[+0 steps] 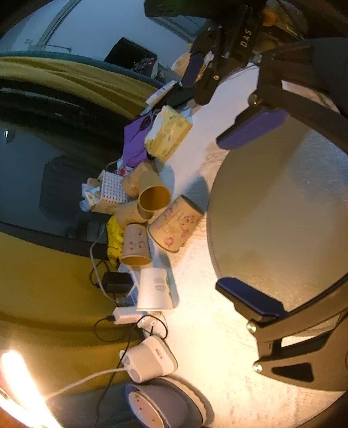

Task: Flip cup upright
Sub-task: 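Move the left gripper toward the tan flower-print cup lying on its side, then close the left gripper on the lying cup and lift it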

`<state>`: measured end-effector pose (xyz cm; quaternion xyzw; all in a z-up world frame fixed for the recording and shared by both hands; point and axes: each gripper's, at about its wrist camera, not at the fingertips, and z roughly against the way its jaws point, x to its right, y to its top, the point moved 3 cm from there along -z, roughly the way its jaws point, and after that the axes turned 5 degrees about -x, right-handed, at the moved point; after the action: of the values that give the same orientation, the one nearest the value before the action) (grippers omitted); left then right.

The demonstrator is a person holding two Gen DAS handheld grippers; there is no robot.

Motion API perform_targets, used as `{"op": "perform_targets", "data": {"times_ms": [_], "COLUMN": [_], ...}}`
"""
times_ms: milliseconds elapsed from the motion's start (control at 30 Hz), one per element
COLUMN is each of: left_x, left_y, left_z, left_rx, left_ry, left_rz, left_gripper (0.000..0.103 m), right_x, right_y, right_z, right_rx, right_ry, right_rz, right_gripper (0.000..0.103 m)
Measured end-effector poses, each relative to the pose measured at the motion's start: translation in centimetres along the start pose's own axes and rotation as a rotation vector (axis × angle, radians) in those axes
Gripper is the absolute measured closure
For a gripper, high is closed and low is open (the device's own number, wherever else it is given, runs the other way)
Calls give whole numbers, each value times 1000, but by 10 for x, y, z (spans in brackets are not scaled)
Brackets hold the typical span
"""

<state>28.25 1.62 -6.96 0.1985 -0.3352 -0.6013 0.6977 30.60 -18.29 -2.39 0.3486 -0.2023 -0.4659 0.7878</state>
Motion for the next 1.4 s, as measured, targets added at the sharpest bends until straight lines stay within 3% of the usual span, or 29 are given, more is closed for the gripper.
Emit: {"op": "perform_targets", "data": {"times_ms": [533, 900, 1167, 1400], "left_x": [-9, -25, -28, -23], "left_y": [44, 55, 57, 57], "left_z": [-92, -155, -181, -184], "left_rx": [-84, -183, -234, -248], "left_ry": [-28, -50, -73, -91], "left_rz": [91, 238, 266, 221], "left_gripper": [6, 6, 7, 39], "right_x": [39, 52, 59, 62], "right_y": [32, 51, 53, 50], "right_z": [-73, -121, -144, -150], "right_rx": [-50, -85, -118, -131], "right_ry": [42, 74, 94, 90], "right_rz": [-22, -29, -42, -58], "right_gripper": [27, 27, 27, 27]}}
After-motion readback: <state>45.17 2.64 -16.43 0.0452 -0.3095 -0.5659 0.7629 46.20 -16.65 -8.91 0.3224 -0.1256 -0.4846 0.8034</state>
